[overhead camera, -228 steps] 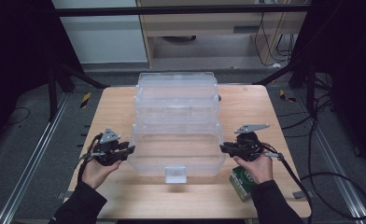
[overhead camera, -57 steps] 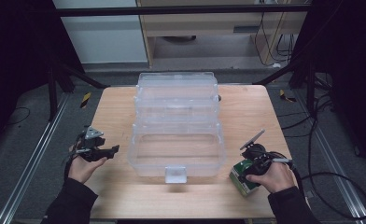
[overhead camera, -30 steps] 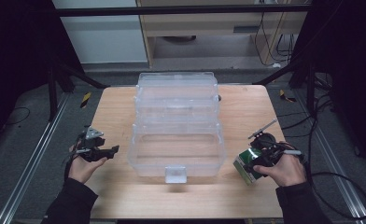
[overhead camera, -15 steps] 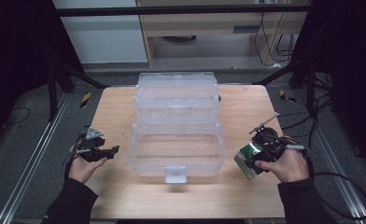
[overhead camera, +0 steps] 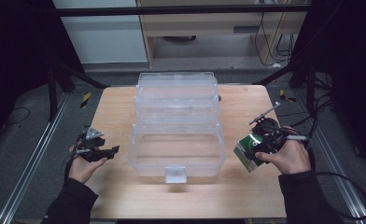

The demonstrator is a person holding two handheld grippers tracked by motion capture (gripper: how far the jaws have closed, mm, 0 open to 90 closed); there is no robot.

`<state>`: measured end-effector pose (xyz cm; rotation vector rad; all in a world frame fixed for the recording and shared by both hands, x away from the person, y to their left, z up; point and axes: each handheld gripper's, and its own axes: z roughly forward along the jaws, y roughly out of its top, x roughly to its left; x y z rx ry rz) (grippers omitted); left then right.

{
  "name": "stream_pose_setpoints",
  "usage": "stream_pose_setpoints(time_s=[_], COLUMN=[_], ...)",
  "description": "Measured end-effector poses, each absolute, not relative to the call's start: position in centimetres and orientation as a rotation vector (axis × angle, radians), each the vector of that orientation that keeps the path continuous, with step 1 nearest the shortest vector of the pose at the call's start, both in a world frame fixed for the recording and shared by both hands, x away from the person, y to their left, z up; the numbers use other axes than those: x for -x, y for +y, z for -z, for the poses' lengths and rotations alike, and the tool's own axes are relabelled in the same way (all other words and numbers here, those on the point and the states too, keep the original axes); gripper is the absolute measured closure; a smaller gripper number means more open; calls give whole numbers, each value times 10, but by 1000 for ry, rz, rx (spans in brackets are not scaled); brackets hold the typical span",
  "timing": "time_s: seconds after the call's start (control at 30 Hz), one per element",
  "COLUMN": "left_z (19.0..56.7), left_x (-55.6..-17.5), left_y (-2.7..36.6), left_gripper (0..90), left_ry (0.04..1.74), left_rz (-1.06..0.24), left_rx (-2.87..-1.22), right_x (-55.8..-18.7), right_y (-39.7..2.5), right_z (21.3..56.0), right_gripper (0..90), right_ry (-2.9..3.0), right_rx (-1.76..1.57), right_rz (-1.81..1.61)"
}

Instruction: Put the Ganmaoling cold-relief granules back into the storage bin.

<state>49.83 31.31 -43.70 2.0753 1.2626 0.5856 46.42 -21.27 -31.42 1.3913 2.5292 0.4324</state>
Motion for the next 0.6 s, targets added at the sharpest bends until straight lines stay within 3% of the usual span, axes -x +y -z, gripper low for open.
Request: stream_pose_setpoints(time_s=[0.6], left_z=[437], left_x=[-498], left_y=[313], left_gripper=[315], left_ry=[1261], left_rz=[-587], left_rx=[-2077], right_x=[-480], right_y=[-197], right_z=[286], right_gripper=[174], right_ry=[2545], right_rx=[-1279], right_rz=[-468])
